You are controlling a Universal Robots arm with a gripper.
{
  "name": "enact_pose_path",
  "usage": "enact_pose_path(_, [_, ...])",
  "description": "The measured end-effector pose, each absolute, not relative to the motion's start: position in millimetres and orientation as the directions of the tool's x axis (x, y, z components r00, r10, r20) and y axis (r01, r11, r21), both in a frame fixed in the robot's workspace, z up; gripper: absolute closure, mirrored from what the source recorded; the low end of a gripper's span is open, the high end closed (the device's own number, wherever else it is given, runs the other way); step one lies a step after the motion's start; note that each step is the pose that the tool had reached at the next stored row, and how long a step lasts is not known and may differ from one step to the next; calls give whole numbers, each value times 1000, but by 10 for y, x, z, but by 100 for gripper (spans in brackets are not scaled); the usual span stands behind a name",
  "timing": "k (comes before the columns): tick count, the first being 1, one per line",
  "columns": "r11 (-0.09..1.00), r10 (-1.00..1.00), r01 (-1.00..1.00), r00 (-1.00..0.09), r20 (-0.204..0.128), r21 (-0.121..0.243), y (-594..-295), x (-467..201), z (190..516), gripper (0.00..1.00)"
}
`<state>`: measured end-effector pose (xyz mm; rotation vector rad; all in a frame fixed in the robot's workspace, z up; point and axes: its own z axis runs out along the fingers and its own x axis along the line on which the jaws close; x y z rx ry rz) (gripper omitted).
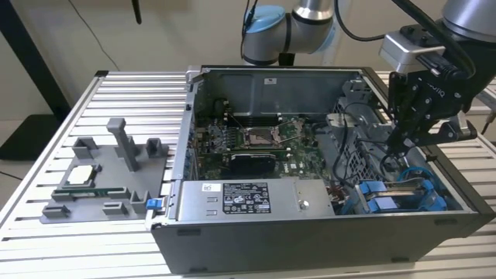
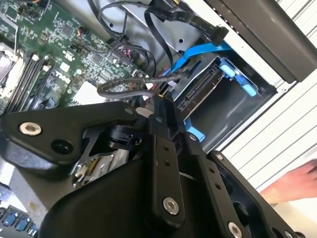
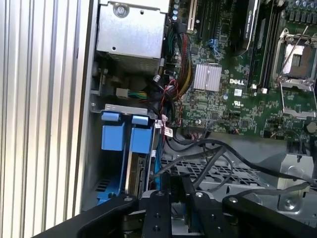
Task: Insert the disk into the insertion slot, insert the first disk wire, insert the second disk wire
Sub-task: 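Insert the first disk wire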
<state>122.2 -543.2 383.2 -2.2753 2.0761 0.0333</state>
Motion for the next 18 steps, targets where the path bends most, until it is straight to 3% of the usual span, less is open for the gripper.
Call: enact_pose_path(18, [-90,-994,-996,91,-58,-28,-5607,1280,3774,100])
